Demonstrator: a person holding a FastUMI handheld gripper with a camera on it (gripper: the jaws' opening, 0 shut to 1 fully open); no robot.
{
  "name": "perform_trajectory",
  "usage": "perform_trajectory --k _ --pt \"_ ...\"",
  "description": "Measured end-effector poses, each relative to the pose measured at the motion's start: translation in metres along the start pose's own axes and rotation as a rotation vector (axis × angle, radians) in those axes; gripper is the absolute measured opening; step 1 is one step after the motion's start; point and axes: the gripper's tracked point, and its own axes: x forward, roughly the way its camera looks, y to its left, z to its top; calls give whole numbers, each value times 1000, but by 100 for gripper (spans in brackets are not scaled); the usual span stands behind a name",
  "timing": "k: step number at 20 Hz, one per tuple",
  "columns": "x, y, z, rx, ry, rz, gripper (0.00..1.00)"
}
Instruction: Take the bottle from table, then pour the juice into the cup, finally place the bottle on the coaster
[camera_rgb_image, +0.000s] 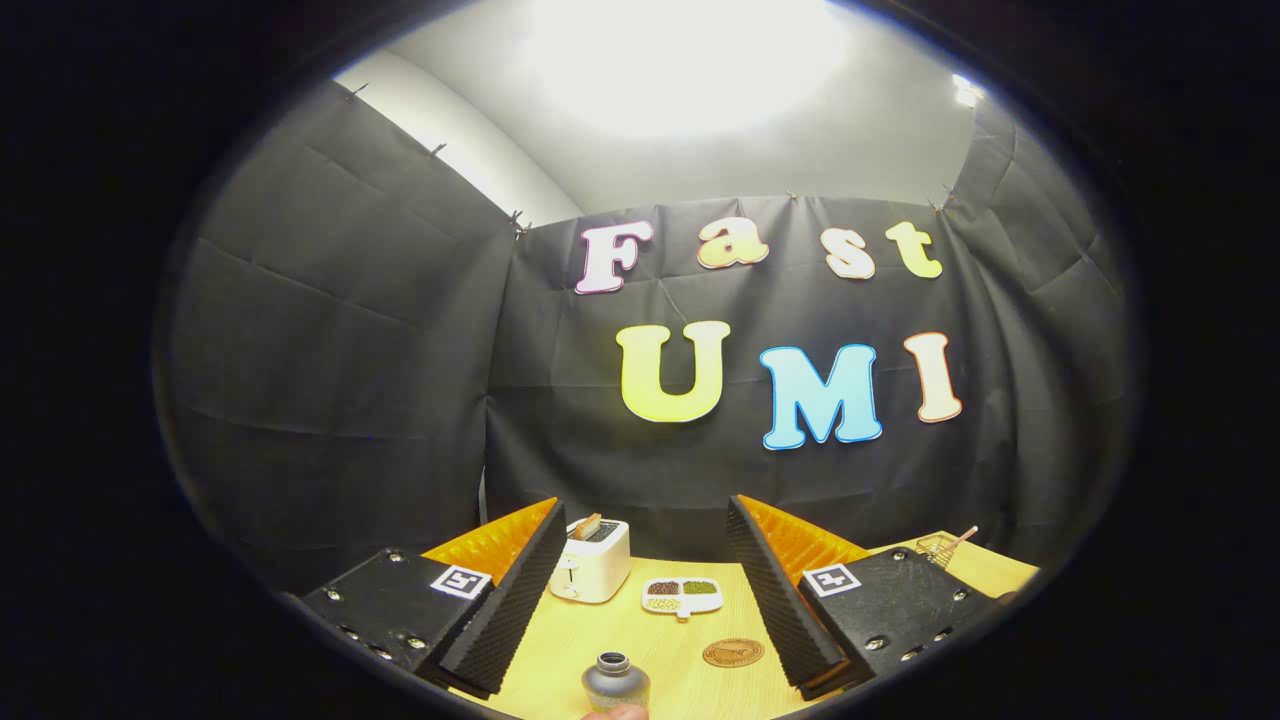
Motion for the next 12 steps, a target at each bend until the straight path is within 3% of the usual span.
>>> perform_trajectory --k 12 --pt "10 0 -16 6 9 -33 98"
